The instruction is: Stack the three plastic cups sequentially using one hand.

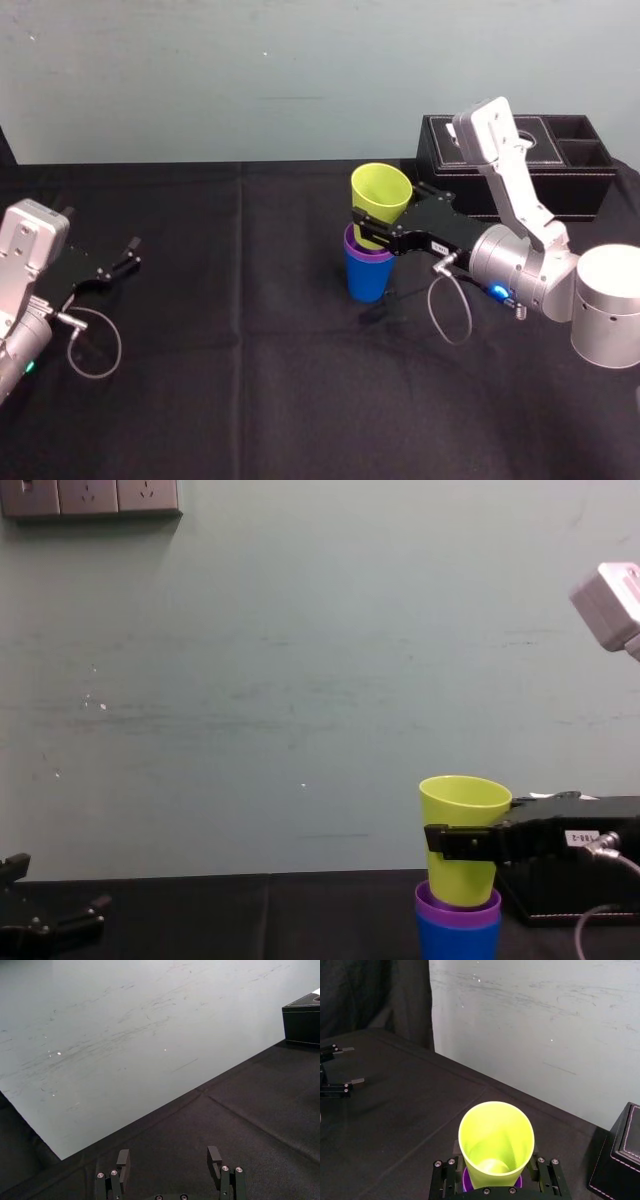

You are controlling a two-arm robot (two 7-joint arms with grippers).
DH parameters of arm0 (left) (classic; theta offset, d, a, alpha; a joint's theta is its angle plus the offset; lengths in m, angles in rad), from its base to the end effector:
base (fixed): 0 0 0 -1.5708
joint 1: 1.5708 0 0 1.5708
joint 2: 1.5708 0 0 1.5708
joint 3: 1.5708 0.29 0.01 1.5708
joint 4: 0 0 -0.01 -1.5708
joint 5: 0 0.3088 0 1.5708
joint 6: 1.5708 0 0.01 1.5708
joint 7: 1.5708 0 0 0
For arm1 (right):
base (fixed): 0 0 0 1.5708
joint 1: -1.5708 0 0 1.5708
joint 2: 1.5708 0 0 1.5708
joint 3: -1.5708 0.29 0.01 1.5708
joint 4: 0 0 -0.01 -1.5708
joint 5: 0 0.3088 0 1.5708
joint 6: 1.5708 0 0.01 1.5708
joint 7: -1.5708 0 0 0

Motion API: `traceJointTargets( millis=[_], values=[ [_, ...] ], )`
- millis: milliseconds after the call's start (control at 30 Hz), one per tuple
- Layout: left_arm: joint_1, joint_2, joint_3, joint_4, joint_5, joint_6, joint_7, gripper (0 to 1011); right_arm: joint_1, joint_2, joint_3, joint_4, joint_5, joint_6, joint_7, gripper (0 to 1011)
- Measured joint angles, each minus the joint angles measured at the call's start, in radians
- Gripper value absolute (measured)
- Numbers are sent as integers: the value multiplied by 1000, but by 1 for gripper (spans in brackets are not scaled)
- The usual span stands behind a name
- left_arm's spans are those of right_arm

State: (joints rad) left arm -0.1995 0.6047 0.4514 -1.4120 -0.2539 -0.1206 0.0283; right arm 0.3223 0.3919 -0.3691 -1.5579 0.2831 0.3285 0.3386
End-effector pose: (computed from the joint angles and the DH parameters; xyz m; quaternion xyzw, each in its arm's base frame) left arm 0.3581 0.0827 -0.3023 0.1415 -0.1325 0.5799 0.7913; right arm 0.3943 -0.0072 -0.2157 -0.1272 -0.0046 -0.4490 0.8844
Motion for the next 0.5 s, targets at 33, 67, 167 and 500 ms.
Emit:
traceJointTargets(
  millis=[33, 67, 167, 500],
  values=[
    [0, 0, 0, 0, 0, 0, 0, 1010, 0, -2, 0, 4, 0, -1, 0, 729],
    [0, 0, 0, 0, 0, 0, 0, 1010, 0, -2, 0, 5, -1, -1, 0, 729],
    [0, 0, 0, 0, 0, 0, 0, 1010, 0, -4, 0, 10, -2, -3, 1, 729],
    [0, 0, 0, 0, 0, 0, 0, 1010, 0, -12, -3, 35, -7, -8, 8, 729]
  ],
)
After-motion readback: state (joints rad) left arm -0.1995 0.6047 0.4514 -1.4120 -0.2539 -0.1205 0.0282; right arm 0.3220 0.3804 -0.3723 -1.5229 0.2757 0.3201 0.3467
